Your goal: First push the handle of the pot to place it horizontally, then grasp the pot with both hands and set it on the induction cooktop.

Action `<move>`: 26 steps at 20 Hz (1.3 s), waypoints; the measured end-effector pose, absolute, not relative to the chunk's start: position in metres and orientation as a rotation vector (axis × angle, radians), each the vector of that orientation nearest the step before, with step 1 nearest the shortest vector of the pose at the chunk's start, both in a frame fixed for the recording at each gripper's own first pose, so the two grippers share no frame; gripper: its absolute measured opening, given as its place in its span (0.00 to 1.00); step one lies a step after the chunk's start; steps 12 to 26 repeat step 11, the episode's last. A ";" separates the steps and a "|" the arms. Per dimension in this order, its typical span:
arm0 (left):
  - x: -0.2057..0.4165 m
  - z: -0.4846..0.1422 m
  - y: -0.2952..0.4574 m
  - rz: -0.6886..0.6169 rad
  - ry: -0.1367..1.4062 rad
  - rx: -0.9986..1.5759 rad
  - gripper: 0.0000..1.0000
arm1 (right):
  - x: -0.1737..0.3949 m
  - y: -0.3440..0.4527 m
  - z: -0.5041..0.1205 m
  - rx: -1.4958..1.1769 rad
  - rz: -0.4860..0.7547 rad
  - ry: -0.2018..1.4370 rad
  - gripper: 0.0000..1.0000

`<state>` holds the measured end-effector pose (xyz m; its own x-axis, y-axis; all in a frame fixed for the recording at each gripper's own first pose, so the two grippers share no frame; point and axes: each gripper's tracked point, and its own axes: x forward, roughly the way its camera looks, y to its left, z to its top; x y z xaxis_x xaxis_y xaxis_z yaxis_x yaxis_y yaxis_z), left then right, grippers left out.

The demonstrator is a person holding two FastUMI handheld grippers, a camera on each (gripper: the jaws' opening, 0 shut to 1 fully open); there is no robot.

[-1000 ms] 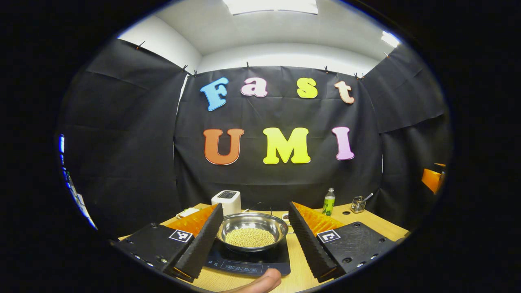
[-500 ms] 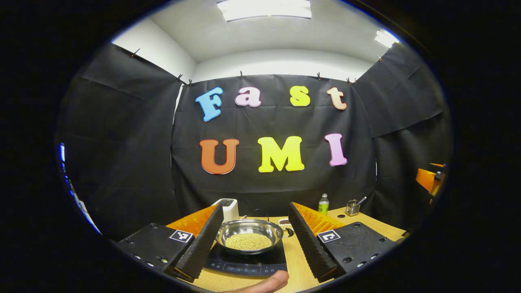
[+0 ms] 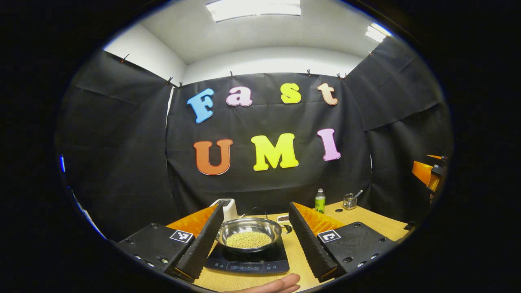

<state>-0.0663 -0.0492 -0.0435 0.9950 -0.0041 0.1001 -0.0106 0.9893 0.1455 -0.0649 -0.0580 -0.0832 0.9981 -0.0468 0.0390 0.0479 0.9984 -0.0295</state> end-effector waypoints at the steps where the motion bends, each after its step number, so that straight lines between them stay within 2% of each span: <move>1: -0.066 -0.044 -0.050 0.002 -0.095 0.146 0.95 | -0.064 -0.056 -0.083 -0.025 -0.035 -0.043 0.99; 26: -0.069 -0.040 -0.056 -0.023 -0.092 0.130 0.95 | -0.064 -0.049 -0.080 -0.025 0.002 -0.065 0.99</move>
